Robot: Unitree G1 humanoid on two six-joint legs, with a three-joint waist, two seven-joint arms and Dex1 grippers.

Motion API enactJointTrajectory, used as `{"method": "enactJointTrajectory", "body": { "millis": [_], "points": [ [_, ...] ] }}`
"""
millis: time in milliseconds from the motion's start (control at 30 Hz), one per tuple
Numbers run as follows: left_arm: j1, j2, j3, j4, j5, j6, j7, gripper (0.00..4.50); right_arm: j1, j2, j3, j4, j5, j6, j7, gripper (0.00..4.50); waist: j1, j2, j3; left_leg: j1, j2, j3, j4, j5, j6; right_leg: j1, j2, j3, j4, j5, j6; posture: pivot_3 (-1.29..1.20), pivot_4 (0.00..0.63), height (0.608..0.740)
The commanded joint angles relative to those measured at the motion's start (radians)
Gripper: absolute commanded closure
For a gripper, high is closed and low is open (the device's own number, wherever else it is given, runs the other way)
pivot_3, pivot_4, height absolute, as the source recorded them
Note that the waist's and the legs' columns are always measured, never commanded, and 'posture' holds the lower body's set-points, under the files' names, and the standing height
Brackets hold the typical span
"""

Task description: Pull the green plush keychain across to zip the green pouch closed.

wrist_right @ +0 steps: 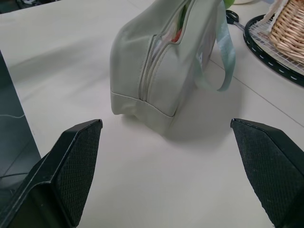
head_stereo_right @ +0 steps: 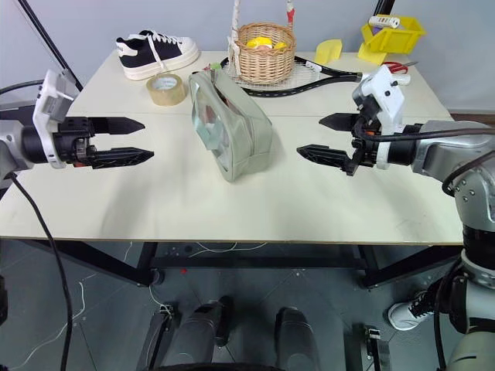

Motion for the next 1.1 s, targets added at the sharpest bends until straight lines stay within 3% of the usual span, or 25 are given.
{"method": "enactJointTrajectory", "body": {
  "millis": [33, 367, 533, 767, 867, 967, 1100],
  "points": [
    [-0.009, 0.003, 0.043, -0.013, -0.011, -0.012, 0.016, 0.04, -0.01, 0.004, -0.016, -0.013, -0.007, -0.02, -0.005, 0.0, 0.0, 0.0, 0.0, 0.0, 0.0, 0.0, 0.0, 0.0, 0.0, 0.0, 0.0, 0.0, 0.0, 0.0, 0.0, 0.0, 0.15, 0.724],
    [-0.005, 0.013, 0.071, -0.004, -0.013, -0.015, 0.034, 0.04, -0.033, 0.021, 0.017, -0.012, -0.028, -0.023, -0.016, 0.0, 0.0, 0.0, 0.0, 0.0, 0.0, 0.0, 0.001, 0.0, 0.001, 0.0, 0.001, 0.0, 0.001, 0.0, 0.0, 0.0, 0.15, 0.724],
    [-0.011, -0.006, 0.142, 0.0, -0.072, 0.03, 0.064, 0.04, -0.138, 0.045, 0.08, 0.037, -0.06, 0.007, -0.041, 0.0, -0.007, 0.0, 0.0, 0.0, 0.0, 0.0, 0.001, 0.0, 0.001, 0.0, 0.001, 0.0, 0.002, 0.0, 0.0, 0.0, 0.15, 0.724],
    [-0.063, -0.039, 0.231, 0.029, -0.168, 0.088, 0.139, 0.04, -0.471, 0.242, 0.221, 0.266, -0.103, 0.108, -0.057, 0.0, -0.025, 0.001, 0.0, 0.002, 0.001, -0.002, 0.001, 0.001, 0.001, 0.0, 0.003, 0.0, 0.004, 0.001, 0.001, 0.0, 0.15, 0.724],
    [-0.071, -0.048, 0.236, 0.039, -0.166, 0.071, 0.158, 0.04, -0.641, 0.389, 0.278, 0.472, -0.164, 0.163, -0.117, 0.0, -0.025, 0.001, 0.0, 0.002, -0.001, -0.002, 0.001, 0.001, 0.0, -0.001, 0.004, 0.0, 0.005, 0.003, 0.004, 0.0, 0.15, 0.724],
    [-0.062, -0.044, 0.228, 0.036, -0.161, 0.06, 0.151, 0.04, -0.778, 0.53, 0.336, 0.701, -0.25, 0.154, -0.158, 0.0, -0.034, 0.001, 0.001, 0.002, -0.002, 0.002, 0.001, 0.002, -0.001, -0.002, 0.005, 0.001, 0.008, 0.003, 0.005, 0.0, 0.15, 0.724],
    [-0.056, -0.036, 0.227, 0.029, -0.161, 0.058, 0.147, 0.04, -0.895, 0.666, 0.389, 0.987, -0.374, 0.01, -0.164, 0.0, -0.037, 0.001, 0.0, 0.002, -0.002, 0.0, 0.0, 0.002, -0.002, -0.003, 0.007, 0.0, 0.013, 0.003, 0.005, 0.0, 0.15, 0.724]
  ]
}}
